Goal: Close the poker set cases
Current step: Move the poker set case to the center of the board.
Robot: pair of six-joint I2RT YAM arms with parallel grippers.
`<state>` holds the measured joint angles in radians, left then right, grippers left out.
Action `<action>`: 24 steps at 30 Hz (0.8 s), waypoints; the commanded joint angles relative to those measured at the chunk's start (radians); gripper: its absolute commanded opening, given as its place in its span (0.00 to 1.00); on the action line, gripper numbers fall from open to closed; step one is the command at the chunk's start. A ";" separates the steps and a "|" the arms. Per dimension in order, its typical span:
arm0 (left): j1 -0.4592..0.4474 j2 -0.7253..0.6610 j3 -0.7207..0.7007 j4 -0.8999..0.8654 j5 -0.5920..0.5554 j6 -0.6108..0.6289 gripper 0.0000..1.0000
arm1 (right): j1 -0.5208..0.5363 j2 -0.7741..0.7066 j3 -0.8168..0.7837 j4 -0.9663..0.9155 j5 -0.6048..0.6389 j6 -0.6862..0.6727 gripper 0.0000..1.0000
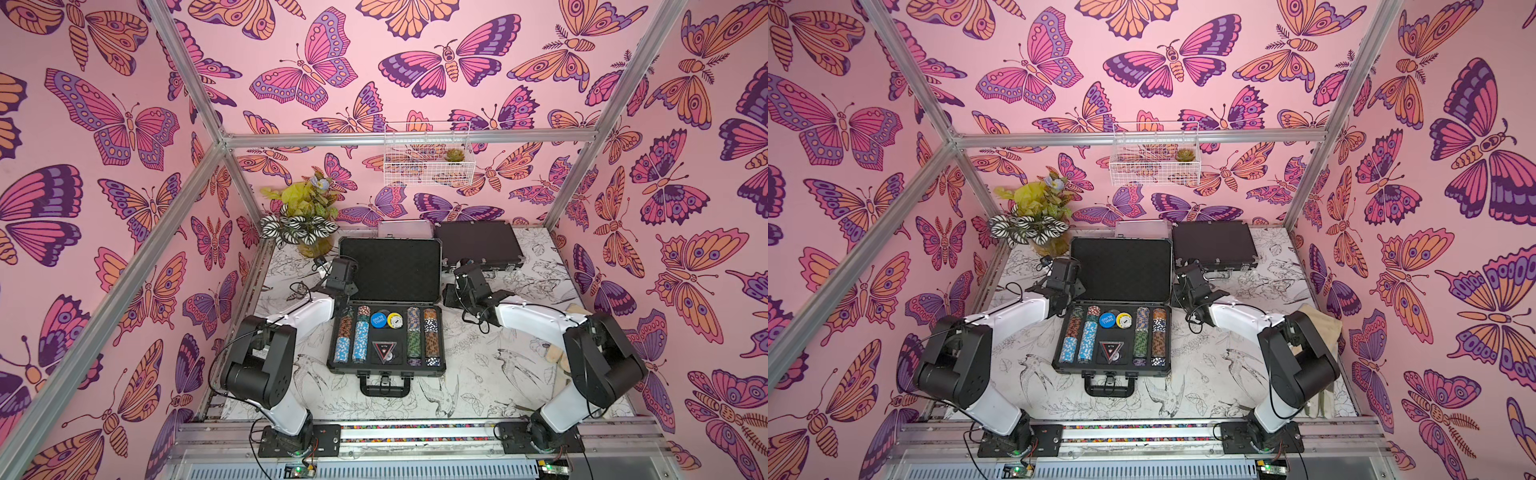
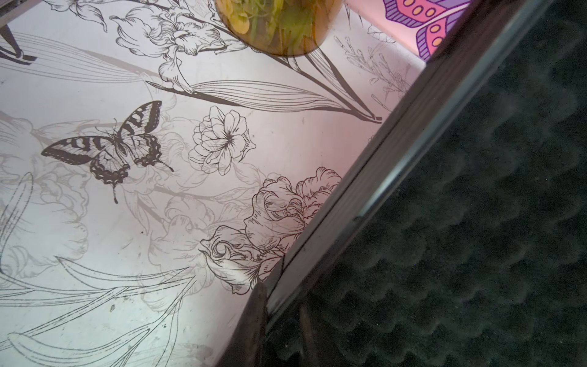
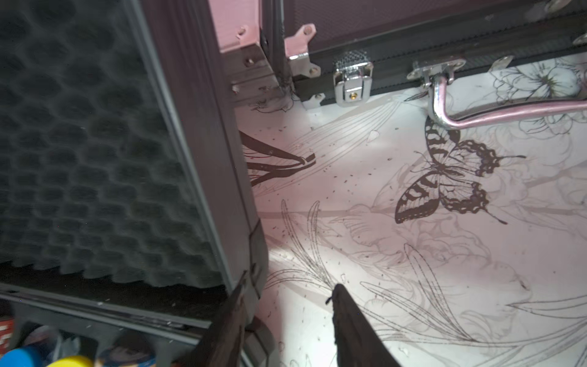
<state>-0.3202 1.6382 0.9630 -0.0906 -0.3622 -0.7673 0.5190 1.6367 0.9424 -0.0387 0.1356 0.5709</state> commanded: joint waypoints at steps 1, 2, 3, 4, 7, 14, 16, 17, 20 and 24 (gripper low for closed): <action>-0.051 0.004 -0.006 -0.086 0.183 -0.047 0.20 | -0.007 0.016 0.046 -0.019 0.017 -0.029 0.46; -0.049 0.003 -0.006 -0.086 0.184 -0.047 0.20 | -0.007 0.020 0.051 -0.017 0.013 -0.030 0.46; -0.051 0.003 -0.006 -0.085 0.186 -0.047 0.20 | -0.007 0.023 0.053 -0.013 0.008 -0.029 0.46; -0.050 0.002 -0.006 -0.086 0.186 -0.047 0.20 | -0.007 0.022 0.055 -0.011 -0.002 -0.029 0.46; -0.049 -0.001 -0.006 -0.086 0.183 -0.044 0.20 | -0.006 0.010 0.047 0.018 -0.032 -0.022 0.46; -0.049 -0.013 -0.009 -0.089 0.183 -0.038 0.20 | -0.005 0.040 0.092 0.036 -0.061 -0.012 0.48; -0.050 -0.017 -0.010 -0.089 0.182 -0.035 0.20 | -0.005 0.060 0.110 0.036 -0.068 -0.008 0.47; -0.049 -0.018 -0.010 -0.089 0.181 -0.035 0.20 | -0.005 0.070 0.117 0.039 -0.071 -0.007 0.47; -0.051 -0.019 -0.010 -0.090 0.184 -0.035 0.20 | -0.005 0.094 0.133 0.053 -0.074 -0.002 0.47; -0.049 -0.016 -0.005 -0.090 0.191 -0.030 0.20 | -0.005 0.123 0.155 0.063 -0.074 -0.002 0.45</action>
<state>-0.3202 1.6310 0.9649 -0.1024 -0.3584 -0.7673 0.5121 1.7378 1.0645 0.0116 0.0731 0.5617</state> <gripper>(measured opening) 0.199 0.459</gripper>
